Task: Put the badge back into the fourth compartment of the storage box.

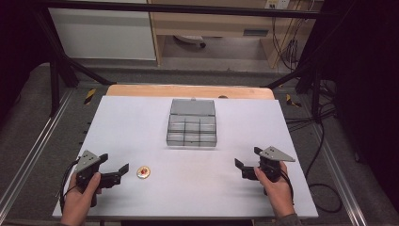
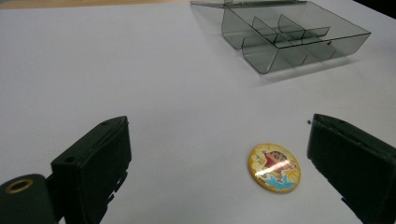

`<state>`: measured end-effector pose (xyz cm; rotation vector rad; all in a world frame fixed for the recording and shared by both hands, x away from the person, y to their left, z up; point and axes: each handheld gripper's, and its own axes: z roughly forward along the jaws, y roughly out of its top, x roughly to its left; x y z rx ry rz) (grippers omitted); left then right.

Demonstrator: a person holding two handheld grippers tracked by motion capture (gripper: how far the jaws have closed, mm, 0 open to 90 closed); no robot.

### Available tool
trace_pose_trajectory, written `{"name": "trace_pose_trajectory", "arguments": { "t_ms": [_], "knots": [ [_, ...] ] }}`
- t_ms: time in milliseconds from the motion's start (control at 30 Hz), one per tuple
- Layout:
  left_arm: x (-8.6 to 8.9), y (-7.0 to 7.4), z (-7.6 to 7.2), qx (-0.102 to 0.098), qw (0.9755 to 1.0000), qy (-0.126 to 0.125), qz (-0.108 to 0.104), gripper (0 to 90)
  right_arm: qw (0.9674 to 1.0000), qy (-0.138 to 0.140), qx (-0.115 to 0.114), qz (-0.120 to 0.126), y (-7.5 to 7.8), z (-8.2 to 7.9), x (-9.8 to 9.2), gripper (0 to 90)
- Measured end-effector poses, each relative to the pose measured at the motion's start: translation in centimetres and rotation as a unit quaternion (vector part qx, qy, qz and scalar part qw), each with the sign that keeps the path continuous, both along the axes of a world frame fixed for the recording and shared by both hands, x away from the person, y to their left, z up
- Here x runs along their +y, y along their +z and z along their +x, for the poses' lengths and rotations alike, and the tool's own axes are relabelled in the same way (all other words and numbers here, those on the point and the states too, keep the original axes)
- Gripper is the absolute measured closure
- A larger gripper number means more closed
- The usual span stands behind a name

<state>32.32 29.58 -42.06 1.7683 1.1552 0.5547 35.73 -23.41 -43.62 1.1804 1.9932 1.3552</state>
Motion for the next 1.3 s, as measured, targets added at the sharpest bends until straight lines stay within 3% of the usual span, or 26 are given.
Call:
{"name": "trace_pose_trajectory", "arguments": {
  "t_ms": [300,467,633,767,900,1000,1167,1300],
  "knots": [
    [-0.3,-0.1,0.0,0.003,0.9998,-0.008,0.015,6.4,0.9999,0.014,-0.003,0.008,0.3,-0.3,0.8,5.9],
    [-0.1,-0.2,0.0,0.006,0.9999,-0.002,0.013,6.4,0.9997,0.015,-0.02,-0.004,0.4,-0.6,1.4,6.6],
    [-0.2,-0.2,0.0,0.008,0.9999,-0.002,0.015,6.5,0.9996,0.027,-0.004,0.006,0.3,-0.8,1.9,5.6],
    [-0.1,-0.3,0.0,0.01,0.9998,-0.001,0.016,6.5,0.9993,0.037,-0.002,0.0,0.1,-0.8,2.4,5.9],
    [0.1,-0.3,0.0,0.01,0.9998,0.001,0.016,6.5,0.9982,0.057,0.02,0.001,0.2,-0.7,4.0,5.4],
    [0.1,-0.3,0.0,0.012,0.9998,0.003,0.015,6.5,0.9959,0.084,0.031,-0.014,0.4,-0.7,6.0,4.5],
    [0.1,-0.4,0.0,0.016,0.9997,0.001,0.019,6.6,0.9946,0.094,0.043,-0.011,0.6,-0.4,8.7,3.5],
    [0.0,-0.5,0.1,0.018,0.9996,0.0,0.021,6.6,0.9901,0.127,0.056,-0.023,0.7,0.0,11.9,4.6]
  ]
}}
